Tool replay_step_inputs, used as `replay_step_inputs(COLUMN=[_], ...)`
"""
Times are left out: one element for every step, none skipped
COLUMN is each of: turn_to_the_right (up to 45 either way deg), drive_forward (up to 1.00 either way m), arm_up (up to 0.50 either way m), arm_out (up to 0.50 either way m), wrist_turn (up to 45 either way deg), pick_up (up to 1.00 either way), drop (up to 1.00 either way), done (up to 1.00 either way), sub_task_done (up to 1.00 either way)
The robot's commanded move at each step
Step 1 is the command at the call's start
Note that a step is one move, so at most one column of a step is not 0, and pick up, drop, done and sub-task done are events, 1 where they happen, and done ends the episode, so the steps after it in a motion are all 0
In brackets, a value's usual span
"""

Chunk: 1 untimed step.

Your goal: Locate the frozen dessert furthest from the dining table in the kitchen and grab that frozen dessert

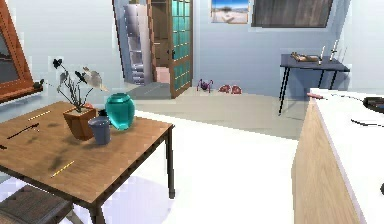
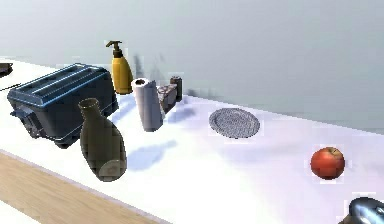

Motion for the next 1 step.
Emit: replay_step_inputs(turn_to_the_right=[0.0], drive_forward=[0.00], arm_up=[0.38], arm_out=[0.00], wrist_turn=[0.0], pick_up=[0.00], drop=[0.00], done=[0.00], sub_task_done=[0.00])
